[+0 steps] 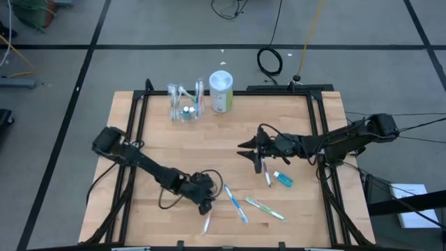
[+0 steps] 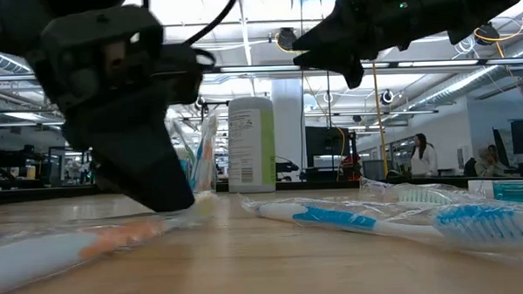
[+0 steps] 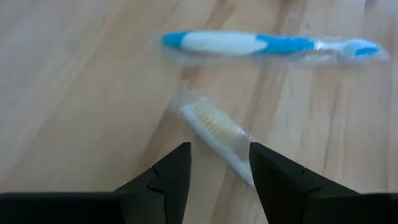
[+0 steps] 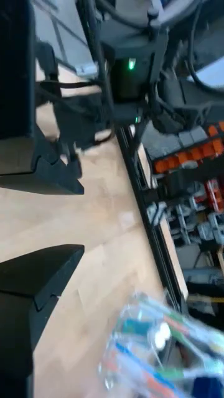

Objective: Pick & Place toothbrushing station
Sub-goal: Put the orange toothbrush into the transparent organizer

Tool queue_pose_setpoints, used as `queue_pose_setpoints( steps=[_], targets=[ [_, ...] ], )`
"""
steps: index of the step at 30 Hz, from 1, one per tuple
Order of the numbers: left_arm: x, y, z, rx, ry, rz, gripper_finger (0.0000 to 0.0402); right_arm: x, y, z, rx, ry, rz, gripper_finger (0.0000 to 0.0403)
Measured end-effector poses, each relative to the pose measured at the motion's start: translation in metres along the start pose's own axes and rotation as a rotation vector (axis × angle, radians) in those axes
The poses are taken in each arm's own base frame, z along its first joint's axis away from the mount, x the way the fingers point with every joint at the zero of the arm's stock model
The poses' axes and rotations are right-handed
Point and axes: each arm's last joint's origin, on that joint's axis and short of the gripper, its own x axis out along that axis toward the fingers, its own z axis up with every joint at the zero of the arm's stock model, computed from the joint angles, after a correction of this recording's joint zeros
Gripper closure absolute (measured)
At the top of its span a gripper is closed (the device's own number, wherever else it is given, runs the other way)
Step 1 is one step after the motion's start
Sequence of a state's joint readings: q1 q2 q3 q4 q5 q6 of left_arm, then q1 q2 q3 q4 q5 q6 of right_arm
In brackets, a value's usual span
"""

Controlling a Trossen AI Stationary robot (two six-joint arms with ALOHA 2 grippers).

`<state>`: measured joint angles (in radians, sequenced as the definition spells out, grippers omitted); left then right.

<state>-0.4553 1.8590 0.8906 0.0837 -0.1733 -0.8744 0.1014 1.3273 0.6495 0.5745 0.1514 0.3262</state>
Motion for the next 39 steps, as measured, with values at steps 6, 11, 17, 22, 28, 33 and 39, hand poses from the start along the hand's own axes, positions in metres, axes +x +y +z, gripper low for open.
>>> queue_pose_setpoints(
  steps=[6, 11, 17, 22, 28, 33, 39],
  targets=[
    [0.011, -0.012, 0.004, 0.088, 0.041, 0.068, 0.0236, -0.003, 0.017, -0.006, -0.062, 0.019, 0.061, 0.0273],
    [0.008, -0.012, 0.010, 0.158, 0.107, 0.145, 0.0291, -0.004, 0.022, -0.007, -0.161, 0.014, 0.082, 0.0273],
    [0.005, -0.007, 0.017, 0.267, 0.156, 0.120, 0.0385, -0.004, 0.020, -0.004, -0.208, -0.010, 0.079, 0.0273],
    [-0.014, -0.005, 0.025, 0.293, 0.169, 0.122, 0.0385, -0.003, 0.018, 0.001, -0.231, -0.058, 0.073, 0.0273],
    [-0.087, -0.009, 0.050, 0.324, 0.003, 0.226, 0.0394, -0.002, 0.015, 0.006, -0.276, -0.100, 0.061, 0.0273],
    [-0.166, 0.003, 0.072, 0.416, -0.289, 0.407, 0.0399, -0.001, 0.009, 0.009, -0.332, -0.110, 0.036, 0.0273],
    [-0.229, 0.041, 0.094, 0.350, -0.626, 0.501, 0.0395, -0.001, 0.004, 0.010, -0.348, -0.113, 0.017, 0.0273]
  ],
)
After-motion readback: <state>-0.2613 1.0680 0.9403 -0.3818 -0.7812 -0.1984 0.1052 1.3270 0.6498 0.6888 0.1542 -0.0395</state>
